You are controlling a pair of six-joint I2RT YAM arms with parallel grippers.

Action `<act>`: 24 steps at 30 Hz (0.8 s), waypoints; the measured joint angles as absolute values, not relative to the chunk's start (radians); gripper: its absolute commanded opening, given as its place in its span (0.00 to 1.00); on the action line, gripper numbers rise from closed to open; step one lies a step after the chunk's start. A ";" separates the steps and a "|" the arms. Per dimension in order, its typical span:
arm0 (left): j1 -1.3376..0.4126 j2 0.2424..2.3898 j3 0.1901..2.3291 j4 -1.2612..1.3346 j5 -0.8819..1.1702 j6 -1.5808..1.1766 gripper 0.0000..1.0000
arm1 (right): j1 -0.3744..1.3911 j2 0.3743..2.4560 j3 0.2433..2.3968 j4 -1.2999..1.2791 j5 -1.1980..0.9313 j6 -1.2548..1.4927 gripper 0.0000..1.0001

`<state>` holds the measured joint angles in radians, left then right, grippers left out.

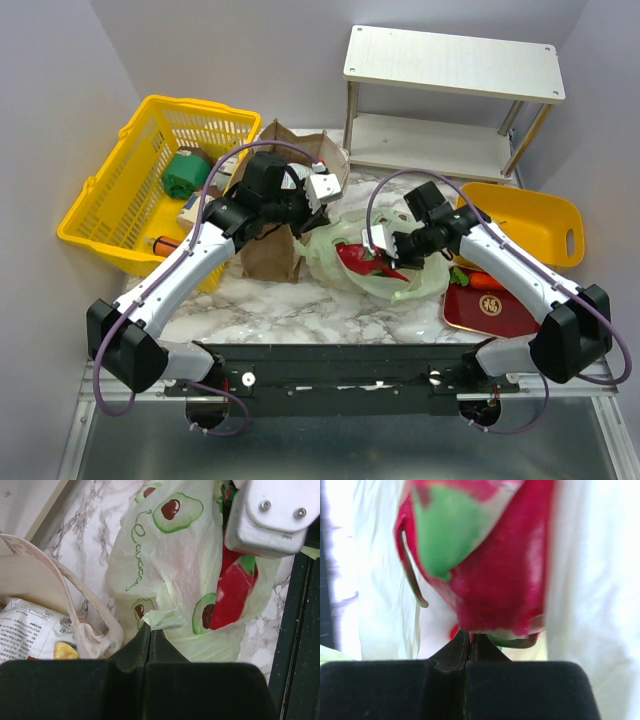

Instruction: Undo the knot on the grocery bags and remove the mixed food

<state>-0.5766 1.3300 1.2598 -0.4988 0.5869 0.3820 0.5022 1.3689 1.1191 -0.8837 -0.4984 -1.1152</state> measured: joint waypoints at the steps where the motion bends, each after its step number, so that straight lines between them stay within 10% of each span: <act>1: -0.577 1.330 1.260 -0.493 0.585 0.376 0.00 | 0.502 1.369 1.109 -0.900 -0.509 -1.114 0.00; 15: -0.581 1.326 1.243 -0.443 0.497 0.371 0.00 | 0.502 1.259 1.087 -1.089 -0.583 -1.086 0.00; 24: -0.588 1.306 1.210 -0.416 0.482 0.344 0.00 | 0.463 1.232 1.355 -0.928 -0.834 -0.573 0.01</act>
